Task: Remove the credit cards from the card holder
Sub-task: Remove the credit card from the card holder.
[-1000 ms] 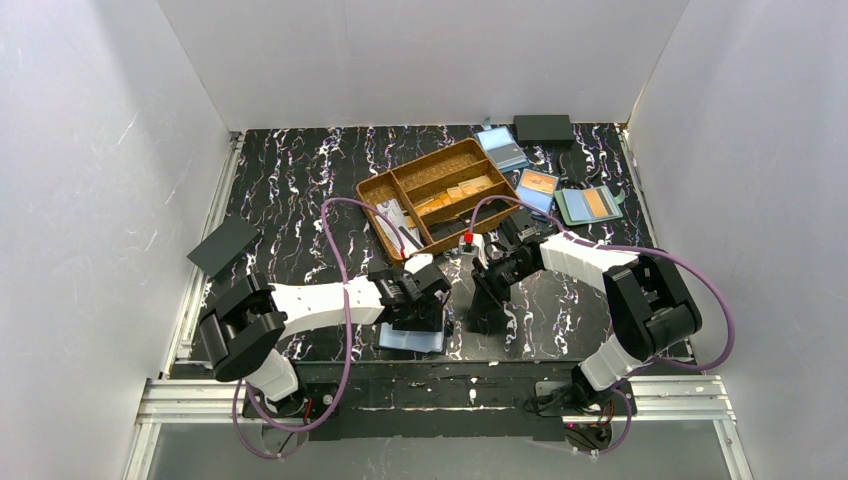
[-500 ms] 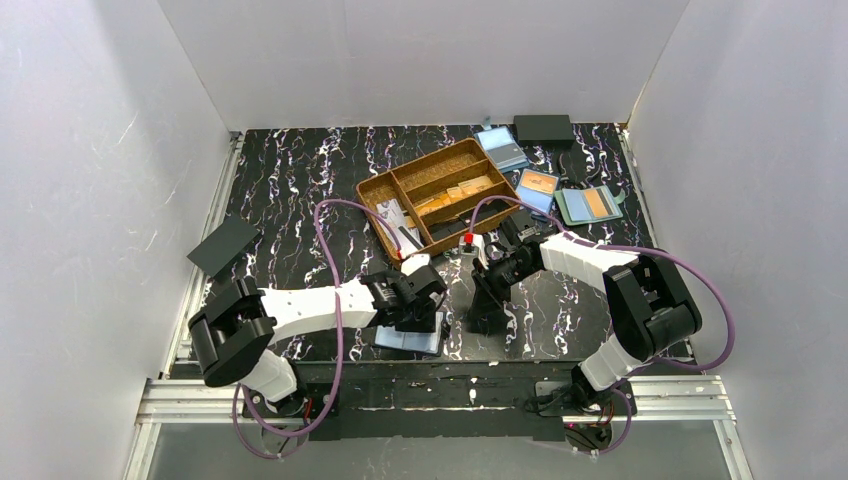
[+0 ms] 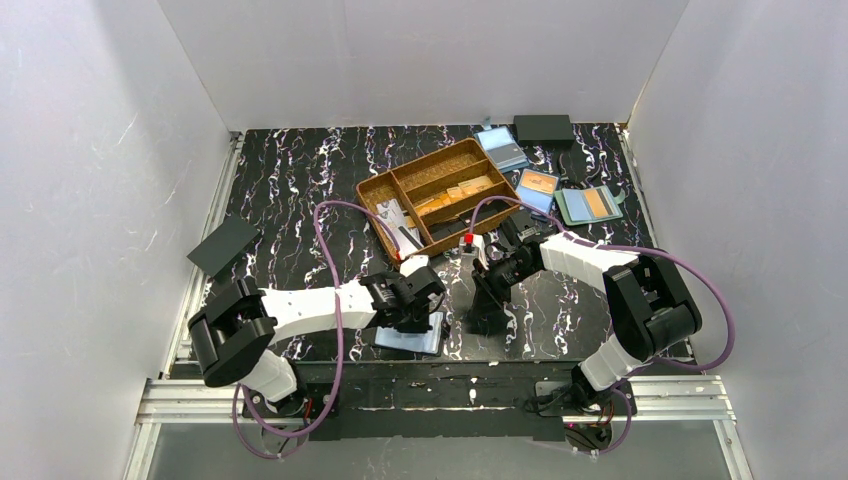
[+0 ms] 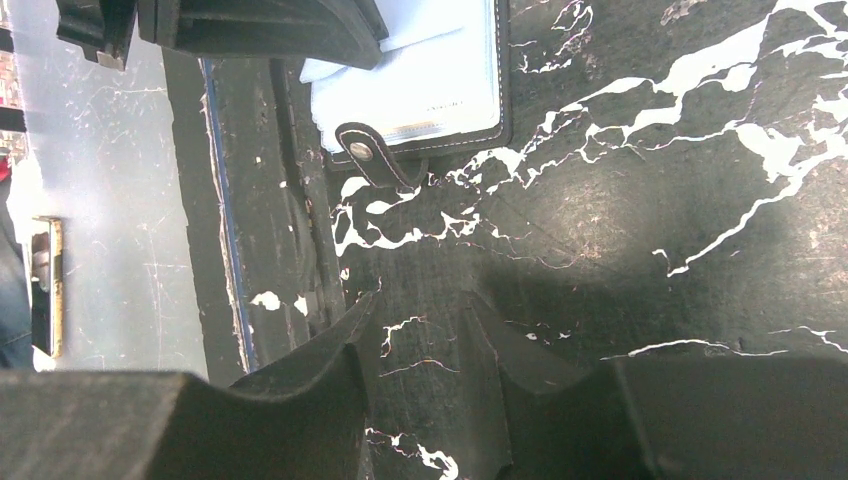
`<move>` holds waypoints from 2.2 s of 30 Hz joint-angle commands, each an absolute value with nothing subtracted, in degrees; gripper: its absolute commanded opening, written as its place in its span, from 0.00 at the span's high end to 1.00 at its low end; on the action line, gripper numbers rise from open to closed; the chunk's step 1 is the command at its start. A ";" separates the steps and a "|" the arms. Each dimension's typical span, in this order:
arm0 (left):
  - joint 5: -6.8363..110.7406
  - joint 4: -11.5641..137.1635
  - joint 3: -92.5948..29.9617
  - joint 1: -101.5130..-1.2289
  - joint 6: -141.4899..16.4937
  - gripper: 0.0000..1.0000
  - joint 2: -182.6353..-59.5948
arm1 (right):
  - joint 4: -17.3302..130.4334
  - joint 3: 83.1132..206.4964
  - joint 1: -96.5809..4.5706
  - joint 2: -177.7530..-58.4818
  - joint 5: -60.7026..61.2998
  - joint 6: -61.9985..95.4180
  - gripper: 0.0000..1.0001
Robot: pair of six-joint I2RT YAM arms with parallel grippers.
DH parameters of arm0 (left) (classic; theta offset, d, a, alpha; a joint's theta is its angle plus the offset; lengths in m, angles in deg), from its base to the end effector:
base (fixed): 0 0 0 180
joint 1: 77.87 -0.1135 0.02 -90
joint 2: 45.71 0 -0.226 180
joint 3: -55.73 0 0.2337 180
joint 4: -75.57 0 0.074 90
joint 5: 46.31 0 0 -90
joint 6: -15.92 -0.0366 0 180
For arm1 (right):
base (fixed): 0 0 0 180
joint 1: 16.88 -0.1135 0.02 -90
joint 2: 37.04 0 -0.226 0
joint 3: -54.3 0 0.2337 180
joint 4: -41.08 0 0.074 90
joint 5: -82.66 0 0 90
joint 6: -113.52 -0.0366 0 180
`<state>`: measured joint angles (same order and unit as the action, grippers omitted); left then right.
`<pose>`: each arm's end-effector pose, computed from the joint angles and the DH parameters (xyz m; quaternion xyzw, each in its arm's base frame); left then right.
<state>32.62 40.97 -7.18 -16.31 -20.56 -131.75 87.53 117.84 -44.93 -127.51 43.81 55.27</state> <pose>0.1386 -0.2411 0.1542 0.0403 0.9557 -0.1837 0.2266 0.2142 0.1465 0.1407 -0.4990 0.7426 0.4227 0.1441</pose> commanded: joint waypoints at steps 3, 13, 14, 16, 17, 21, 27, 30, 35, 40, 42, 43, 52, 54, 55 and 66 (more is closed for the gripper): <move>26.95 33.54 -7.49 -16.88 -21.29 0.99 -128.95 | 88.40 120.06 -45.18 -127.74 45.59 56.13 0.59; 16.90 25.49 -2.35 -21.04 -13.43 0.71 -118.67 | 88.70 120.21 -45.18 -127.65 46.09 56.27 0.59; 16.33 24.51 -2.12 -21.36 -12.95 0.68 -117.94 | 88.73 120.23 -45.18 -127.68 46.09 56.38 0.59; 15.93 23.54 -1.88 -21.97 -12.95 0.66 -116.38 | 88.78 120.24 -45.18 -127.65 46.18 56.39 0.59; 16.03 23.26 -1.85 -22.05 -13.36 0.65 -115.44 | 88.85 120.24 -45.18 -127.67 46.18 56.41 0.59; 22.15 27.67 -1.73 -22.06 -20.37 0.54 -109.80 | 88.87 120.24 -45.18 -127.63 46.10 56.53 0.59; 39.83 45.49 3.83 -22.06 -30.03 0.38 -101.30 | 89.09 120.32 -45.18 -127.90 46.01 56.69 0.59; 41.12 44.75 3.42 -22.02 -29.91 0.38 -105.73 | 89.10 120.28 -45.18 -127.90 45.85 56.82 0.59; 39.96 45.13 2.26 -21.41 -29.00 0.38 -113.71 | 89.11 120.23 -45.18 -128.03 45.57 56.88 0.59; 34.75 39.77 -2.06 -20.93 -27.09 0.38 -122.77 | 89.22 120.31 -45.18 -128.28 45.57 56.89 0.59; 34.07 38.68 -3.52 -20.69 -26.78 0.39 -125.62 | 89.29 120.40 -45.18 -128.39 45.57 56.97 0.59; 34.15 38.69 -3.95 -20.54 -26.62 0.41 -126.59 | 89.46 120.41 -45.18 -128.39 45.57 57.04 0.59; 35.69 40.13 -5.29 -19.21 -26.41 0.54 -129.50 | 89.62 120.59 -45.18 -128.39 45.81 57.25 0.59; 35.54 40.13 -5.13 -19.25 -26.02 0.63 -129.86 | 89.62 120.59 -45.18 -128.30 45.76 57.23 0.59; 35.44 40.09 -5.00 -19.20 -25.77 0.65 -129.97 | 89.62 120.59 -45.18 -128.19 45.75 57.24 0.59; 31.32 38.36 -3.40 -19.25 -23.64 0.91 -127.04 | 89.71 120.59 -45.18 -127.99 45.92 57.25 0.59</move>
<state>34.11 39.72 -3.99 -19.50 -24.65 -129.17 88.97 118.53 -44.93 -128.21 44.25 56.58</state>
